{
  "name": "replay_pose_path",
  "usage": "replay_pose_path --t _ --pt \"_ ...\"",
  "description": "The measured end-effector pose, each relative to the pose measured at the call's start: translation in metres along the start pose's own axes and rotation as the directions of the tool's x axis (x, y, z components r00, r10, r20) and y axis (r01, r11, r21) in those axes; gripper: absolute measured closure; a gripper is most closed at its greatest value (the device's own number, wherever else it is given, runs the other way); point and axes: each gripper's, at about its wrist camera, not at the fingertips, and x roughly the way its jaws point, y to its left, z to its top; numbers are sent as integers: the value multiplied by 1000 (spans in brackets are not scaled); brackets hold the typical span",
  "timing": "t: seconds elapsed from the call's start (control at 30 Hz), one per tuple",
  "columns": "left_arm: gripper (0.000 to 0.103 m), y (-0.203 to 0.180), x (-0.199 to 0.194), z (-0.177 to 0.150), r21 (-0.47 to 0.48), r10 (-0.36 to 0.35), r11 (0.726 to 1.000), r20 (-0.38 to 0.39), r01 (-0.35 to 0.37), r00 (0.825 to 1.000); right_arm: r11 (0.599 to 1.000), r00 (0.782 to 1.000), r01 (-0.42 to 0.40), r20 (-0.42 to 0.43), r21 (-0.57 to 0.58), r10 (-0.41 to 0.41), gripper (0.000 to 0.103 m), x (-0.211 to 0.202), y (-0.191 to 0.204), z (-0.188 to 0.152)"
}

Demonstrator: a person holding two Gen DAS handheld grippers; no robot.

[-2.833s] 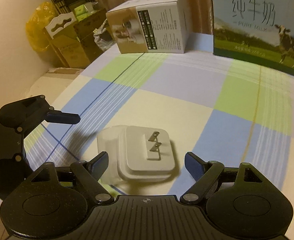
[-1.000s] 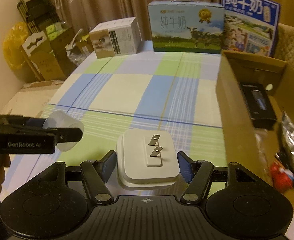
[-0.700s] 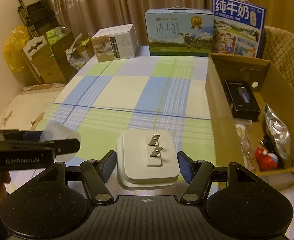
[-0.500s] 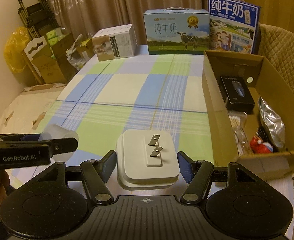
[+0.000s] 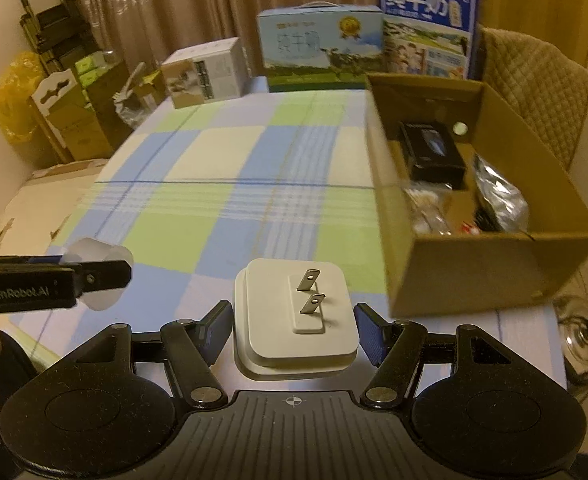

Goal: Organize objects
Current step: 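Carry the plug adapter and clear cup with both grippers over the cardboard box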

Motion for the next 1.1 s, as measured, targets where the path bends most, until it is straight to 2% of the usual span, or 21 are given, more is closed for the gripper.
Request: replay_pose_path --t 0.47,1.1 --pt "33 -61 6 -10 65 -74 995 -30 76 997 994 995 96 23 50 -97 40 -29 -44 -13" --pt "33 -143 25 5 154 -166 973 -57 173 985 975 980 182 52 124 -190 40 -59 -109 -6"
